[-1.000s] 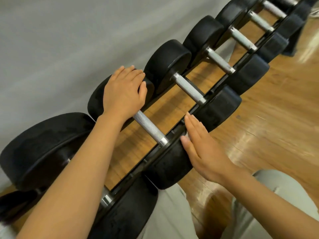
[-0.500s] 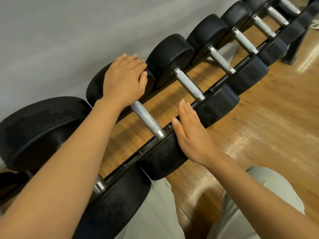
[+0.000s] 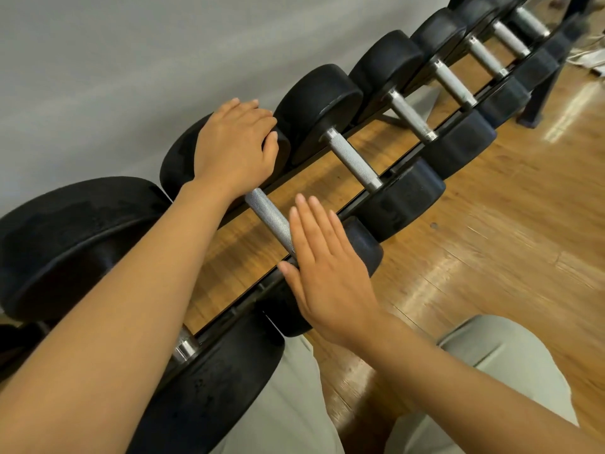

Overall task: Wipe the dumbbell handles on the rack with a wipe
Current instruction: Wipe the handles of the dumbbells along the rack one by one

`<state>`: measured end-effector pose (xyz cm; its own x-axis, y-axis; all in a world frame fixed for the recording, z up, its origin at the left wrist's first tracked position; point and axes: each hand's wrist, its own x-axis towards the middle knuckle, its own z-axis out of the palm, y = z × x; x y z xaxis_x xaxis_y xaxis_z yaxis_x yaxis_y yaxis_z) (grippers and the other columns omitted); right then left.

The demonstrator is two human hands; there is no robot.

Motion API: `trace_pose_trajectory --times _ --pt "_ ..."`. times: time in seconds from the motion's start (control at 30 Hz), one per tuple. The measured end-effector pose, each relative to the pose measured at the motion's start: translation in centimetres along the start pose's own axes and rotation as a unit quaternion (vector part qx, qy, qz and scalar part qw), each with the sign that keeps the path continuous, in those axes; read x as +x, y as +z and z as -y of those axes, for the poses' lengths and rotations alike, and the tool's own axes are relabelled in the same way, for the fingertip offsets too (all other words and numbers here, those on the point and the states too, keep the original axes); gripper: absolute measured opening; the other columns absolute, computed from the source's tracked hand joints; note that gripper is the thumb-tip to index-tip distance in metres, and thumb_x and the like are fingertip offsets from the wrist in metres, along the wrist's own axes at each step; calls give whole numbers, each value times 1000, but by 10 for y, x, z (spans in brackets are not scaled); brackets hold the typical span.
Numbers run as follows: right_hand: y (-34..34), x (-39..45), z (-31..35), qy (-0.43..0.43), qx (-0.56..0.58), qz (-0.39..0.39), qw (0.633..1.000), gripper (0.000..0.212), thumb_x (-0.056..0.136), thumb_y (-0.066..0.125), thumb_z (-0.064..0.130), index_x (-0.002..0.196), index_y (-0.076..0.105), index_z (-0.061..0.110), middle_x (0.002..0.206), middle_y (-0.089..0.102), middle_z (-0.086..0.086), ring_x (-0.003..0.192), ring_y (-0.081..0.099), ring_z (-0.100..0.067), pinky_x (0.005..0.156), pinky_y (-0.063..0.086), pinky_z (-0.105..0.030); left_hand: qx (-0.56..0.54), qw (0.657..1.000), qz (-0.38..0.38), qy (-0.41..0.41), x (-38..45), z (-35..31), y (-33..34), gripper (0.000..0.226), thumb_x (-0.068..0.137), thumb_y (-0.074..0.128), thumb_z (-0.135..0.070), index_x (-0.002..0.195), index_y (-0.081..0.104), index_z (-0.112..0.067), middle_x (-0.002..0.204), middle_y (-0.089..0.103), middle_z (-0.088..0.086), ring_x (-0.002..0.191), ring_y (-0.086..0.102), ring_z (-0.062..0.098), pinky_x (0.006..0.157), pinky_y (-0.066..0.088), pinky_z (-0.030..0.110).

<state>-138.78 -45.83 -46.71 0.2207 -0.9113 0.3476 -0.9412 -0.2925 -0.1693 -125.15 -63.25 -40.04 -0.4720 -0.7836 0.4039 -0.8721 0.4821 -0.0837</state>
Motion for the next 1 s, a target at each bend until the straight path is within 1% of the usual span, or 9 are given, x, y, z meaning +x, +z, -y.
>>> trace_pose_trajectory --times 0.1,0.2,0.33,0.43,0.5,0.57,0.67,0.87,1.0 --pt "-5 -14 -8 -50 -1 20 999 63 105 20 42 153 17 2 162 10 -14 151 1 -25 122 0 -38 3 1000 6 1 0 0 -1 45 105 35 -30 141 52 -8 146 52 9 142 39 23 121 19 38" --pt "-9 -45 -21 -66 66 29 995 59 104 19 34 154 14 3 163 7 -11 151 1 -22 122 -1 -37 4 1000 8 5 0 0 -2 45 105 35 -29 141 52 -8 145 52 9 141 39 23 120 18 37" --pt "-6 -37 -21 -34 112 -5 993 58 99 27 20 153 14 4 162 9 -11 151 5 -19 123 2 -35 5 1000 8 8 -1 -1 -4 45 105 35 -29 141 51 -8 146 51 9 142 38 23 121 17 37" --pt "-8 -27 -18 -9 173 -20 985 65 98 39 11 155 7 7 164 1 -6 151 3 -15 123 8 -39 -2 1000 8 9 -2 -1 -4 45 106 34 -29 142 50 -8 147 51 8 143 37 22 121 16 36" --pt "-10 -31 -19 10 196 -36 980 68 100 46 18 155 7 12 164 -1 1 150 5 -9 123 11 -36 -9 1000 6 11 -2 0 -4 44 106 35 -29 141 51 -8 146 51 8 142 38 22 121 16 36" --pt "-12 -39 -23 22 180 -68 981 62 100 48 29 153 21 12 163 13 1 149 15 -10 122 16 -35 -14 1000 2 12 -2 0 -4 44 106 35 -29 141 52 -8 146 52 9 141 39 23 120 16 36" --pt "-3 -59 -26 -37 113 -112 987 42 99 52 24 138 52 7 149 44 -8 142 35 -19 116 31 -46 -18 1000 -2 10 -2 1 -3 44 106 35 -29 141 52 -9 146 52 9 141 39 22 120 17 36" --pt "4 -69 -13 -64 69 -58 994 47 98 50 7 144 42 5 154 36 -11 146 26 -23 119 24 -43 -19 1000 -7 15 -2 1 -3 44 106 35 -29 139 53 -8 144 53 10 140 41 24 120 18 36" --pt "5 -39 3 -119 1 -13 993 47 99 33 8 146 40 6 154 35 -8 147 23 -22 123 11 -35 -17 1000 -5 16 -1 1 -4 43 106 35 -29 139 53 -8 143 54 10 140 41 24 120 18 37"
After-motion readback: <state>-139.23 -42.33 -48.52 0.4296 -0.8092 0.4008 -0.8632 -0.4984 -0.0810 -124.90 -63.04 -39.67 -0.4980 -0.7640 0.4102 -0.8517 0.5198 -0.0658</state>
